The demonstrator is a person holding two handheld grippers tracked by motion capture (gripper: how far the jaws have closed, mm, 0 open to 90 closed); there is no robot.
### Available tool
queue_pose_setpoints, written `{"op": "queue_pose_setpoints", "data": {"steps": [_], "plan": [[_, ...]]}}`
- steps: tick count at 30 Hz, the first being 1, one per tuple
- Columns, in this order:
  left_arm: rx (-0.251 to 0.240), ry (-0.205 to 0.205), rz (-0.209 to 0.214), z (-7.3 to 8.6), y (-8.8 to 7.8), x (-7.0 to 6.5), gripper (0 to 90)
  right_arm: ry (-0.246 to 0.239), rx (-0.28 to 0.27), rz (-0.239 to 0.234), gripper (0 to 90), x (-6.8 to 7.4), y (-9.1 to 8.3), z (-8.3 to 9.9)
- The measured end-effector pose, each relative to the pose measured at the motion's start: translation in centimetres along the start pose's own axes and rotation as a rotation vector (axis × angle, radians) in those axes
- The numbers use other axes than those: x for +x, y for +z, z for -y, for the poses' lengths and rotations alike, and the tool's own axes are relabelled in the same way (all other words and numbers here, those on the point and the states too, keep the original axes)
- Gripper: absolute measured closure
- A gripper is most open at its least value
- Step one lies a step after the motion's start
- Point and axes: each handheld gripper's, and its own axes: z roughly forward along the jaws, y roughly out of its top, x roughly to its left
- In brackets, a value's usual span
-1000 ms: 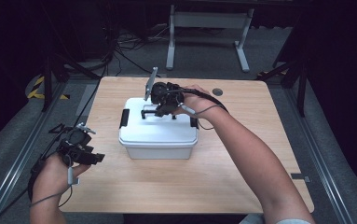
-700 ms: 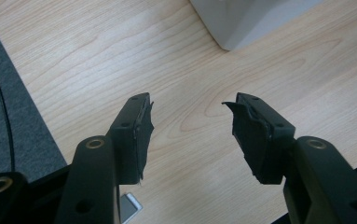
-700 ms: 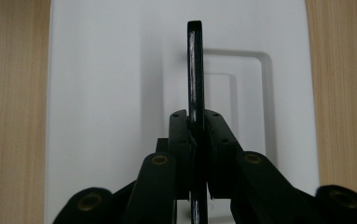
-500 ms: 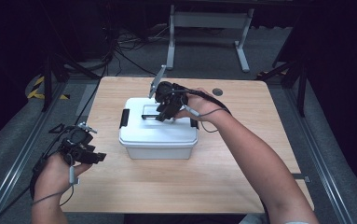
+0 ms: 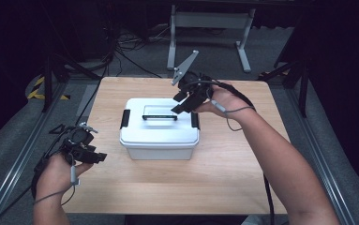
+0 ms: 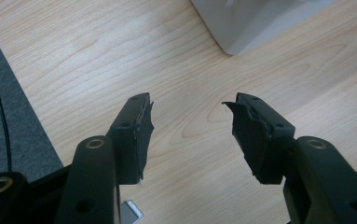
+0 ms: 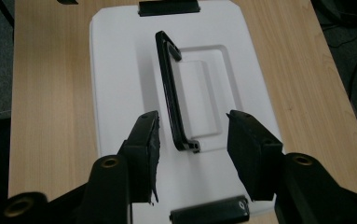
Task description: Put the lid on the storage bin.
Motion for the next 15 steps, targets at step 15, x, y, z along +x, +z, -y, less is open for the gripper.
{"op": "queue_pose_setpoints", "data": {"steps": [15], "plan": [[0.013,0.002,-0.004,0.2,0.4,0.2,47.8,0.083,-0.056,0.076,53.0,0.2,-5.9,5.7]]}}
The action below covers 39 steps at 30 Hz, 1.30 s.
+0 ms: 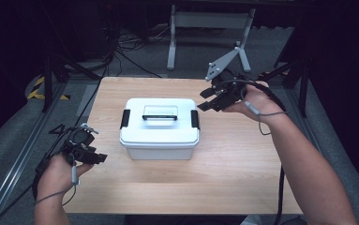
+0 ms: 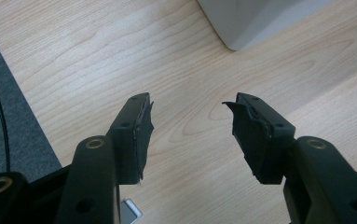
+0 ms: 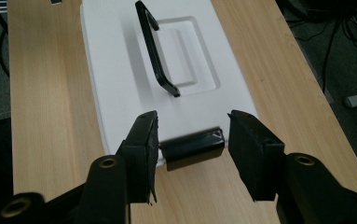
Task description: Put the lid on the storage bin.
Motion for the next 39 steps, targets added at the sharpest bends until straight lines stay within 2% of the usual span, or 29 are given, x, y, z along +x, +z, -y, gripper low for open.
{"op": "queue_pose_setpoints", "data": {"steps": [5,10,15,16,18,20,22,27,36,39], "plan": [[0.012,-0.015,0.002,0.2,0.2,0.0,47.5,0.028,0.011,0.031,52.3,-0.1,-1.4,1.8],[0.009,-0.016,0.001,0.4,0.2,-0.1,47.5,0.027,0.023,0.059,49.7,0.1,-2.2,3.4],[0.007,-0.026,-0.003,0.5,0.1,0.0,47.5,0.055,0.032,0.08,48.8,0.1,-2.8,5.1],[0.007,-0.025,-0.005,0.5,0.1,0.0,47.4,0.079,0.027,0.092,48.1,0.0,-3.2,6.2],[0.009,-0.025,-0.005,0.4,0.2,0.0,47.4,0.086,0.024,0.097,47.4,0.0,-3.3,6.6],[0.014,-0.025,-0.003,0.2,0.4,-0.3,47.3,0.114,0.012,0.094,46.9,-0.2,-3.6,8.2],[0.023,-0.007,-0.002,0.0,0.6,-0.4,47.3,0.146,0.011,0.099,46.7,-0.4,-3.7,9.5],[0.023,0.005,0.0,-0.5,0.8,-0.6,47.2,0.211,0.013,0.127,46.2,-1.1,-4.2,12.3],[0.018,0.008,-0.002,-1.0,1.1,-0.5,47.0,0.275,0.035,0.176,44.2,-1.3,-5.0,15.8],[0.012,0.004,-0.008,-1.1,1.1,-0.4,46.8,0.297,0.028,0.187,43.8,-1.3,-5.0,16.6]]}}
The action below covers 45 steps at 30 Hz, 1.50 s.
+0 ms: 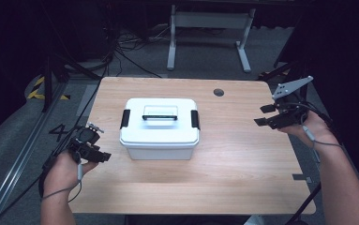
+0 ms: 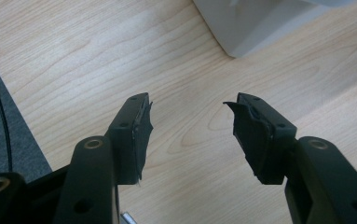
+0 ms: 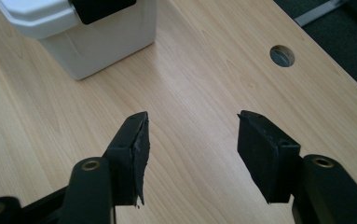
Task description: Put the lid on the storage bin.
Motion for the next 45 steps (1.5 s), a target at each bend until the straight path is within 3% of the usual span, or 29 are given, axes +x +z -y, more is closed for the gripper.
{"op": "queue_pose_setpoints", "data": {"steps": [10,20,23,31,39,45], "plan": [[0.006,-0.03,0.004,0.5,0.0,0.5,46.8,0.061,0.012,-0.043,43.8,-0.1,3.3,2.8],[0.016,-0.016,0.002,0.4,0.2,0.6,46.6,0.089,0.028,-0.076,43.7,0.3,6.2,4.6],[0.009,-0.03,0.002,0.5,0.3,0.6,46.6,0.103,0.025,-0.089,43.7,0.5,7.0,5.1],[0.005,-0.016,0.001,0.2,0.4,0.6,46.2,0.093,0.065,-0.121,43.5,1.0,9.0,5.9],[0.008,-0.009,0.0,0.1,0.4,0.7,46.1,0.088,0.086,-0.117,43.0,1.5,10.1,6.2],[0.004,-0.011,-0.023,-0.1,0.5,0.6,46.3,0.081,0.104,-0.133,40.1,1.8,11.3,6.5]]}}
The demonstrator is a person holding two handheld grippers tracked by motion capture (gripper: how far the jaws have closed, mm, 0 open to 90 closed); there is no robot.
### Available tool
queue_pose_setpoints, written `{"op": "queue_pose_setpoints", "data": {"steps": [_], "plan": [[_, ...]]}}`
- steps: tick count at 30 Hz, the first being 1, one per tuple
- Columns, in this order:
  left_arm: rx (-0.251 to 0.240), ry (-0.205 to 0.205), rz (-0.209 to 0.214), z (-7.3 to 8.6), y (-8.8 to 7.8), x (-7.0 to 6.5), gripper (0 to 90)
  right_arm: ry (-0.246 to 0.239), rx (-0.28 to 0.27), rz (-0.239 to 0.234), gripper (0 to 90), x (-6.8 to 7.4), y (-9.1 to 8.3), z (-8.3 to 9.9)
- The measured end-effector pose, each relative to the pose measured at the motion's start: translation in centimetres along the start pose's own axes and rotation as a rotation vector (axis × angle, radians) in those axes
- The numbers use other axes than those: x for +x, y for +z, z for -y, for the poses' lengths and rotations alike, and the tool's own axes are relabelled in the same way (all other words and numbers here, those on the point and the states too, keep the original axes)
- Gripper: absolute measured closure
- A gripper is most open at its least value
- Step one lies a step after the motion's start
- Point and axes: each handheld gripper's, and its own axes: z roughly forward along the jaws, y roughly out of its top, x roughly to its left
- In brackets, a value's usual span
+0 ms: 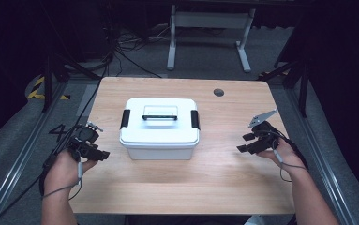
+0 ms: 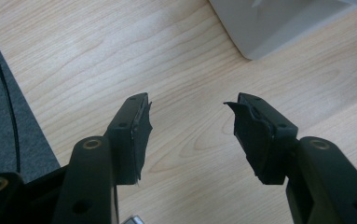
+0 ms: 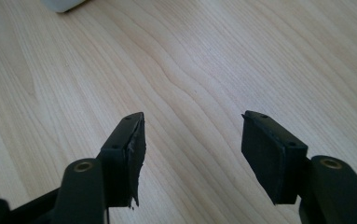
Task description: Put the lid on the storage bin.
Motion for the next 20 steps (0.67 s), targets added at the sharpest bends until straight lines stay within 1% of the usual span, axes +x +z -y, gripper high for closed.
{"op": "queue_pose_setpoints", "data": {"steps": [1,3,4,5,8,9,10,13,14,15,16,17,18,19,20], "plan": [[0.0,0.001,0.003,0.0,0.0,0.0,46.2,-0.006,0.011,0.003,39.7,0.0,0.6,0.1],[0.005,0.0,0.003,0.0,0.1,0.1,46.1,-0.015,0.016,0.0,39.6,0.1,1.0,0.1],[0.005,-0.007,0.005,0.0,0.1,0.1,46.1,-0.018,0.02,-0.004,39.7,0.3,1.3,0.2],[0.006,0.001,0.003,0.0,0.2,0.2,46.1,-0.026,0.022,0.002,39.9,0.5,1.6,0.2],[0.01,0.0,0.002,-0.1,0.2,0.2,46.1,-0.052,0.005,0.026,41.2,0.9,2.2,0.3],[0.011,0.0,-0.001,-0.1,0.2,0.1,46.1,-0.052,0.005,0.026,41.2,0.9,2.2,0.3],[0.013,0.007,-0.006,-0.2,0.1,0.1,46.1,-0.055,-0.008,0.036,42.1,1.1,2.6,0.5],[0.009,0.006,-0.008,-0.3,0.1,0.0,46.1,-0.053,-0.016,0.04,42.6,1.3,3.1,0.6],[0.004,0.008,-0.006,-0.2,0.0,0.0,46.1,-0.052,-0.013,0.045,42.4,1.3,3.7,0.8],[0.006,0.009,-0.008,-0.2,0.0,0.0,46.1,-0.047,-0.007,0.038,42.0,1.2,4.0,0.9],[0.004,0.009,-0.009,-0.2,0.0,0.0,46.1,-0.042,0.009,0.031,41.8,1.1,4.2,0.9],[0.004,0.009,-0.009,-0.2,0.0,0.0,46.2,-0.042,0.009,0.031,41.8,1.1,4.2,0.9],[-0.003,0.013,-0.013,-0.2,-0.1,0.1,46.2,-0.043,0.018,0.03,41.8,1.0,4.3,1.0],[-0.019,0.007,-0.018,-0.2,-0.3,0.0,46.2,-0.037,0.02,0.026,41.8,0.9,4.5,1.2],[-0.037,0.004,-0.023,-0.2,-0.4,0.1,46.2,-0.034,0.014,0.023,41.8,0.8,4.5,1.4]]}}
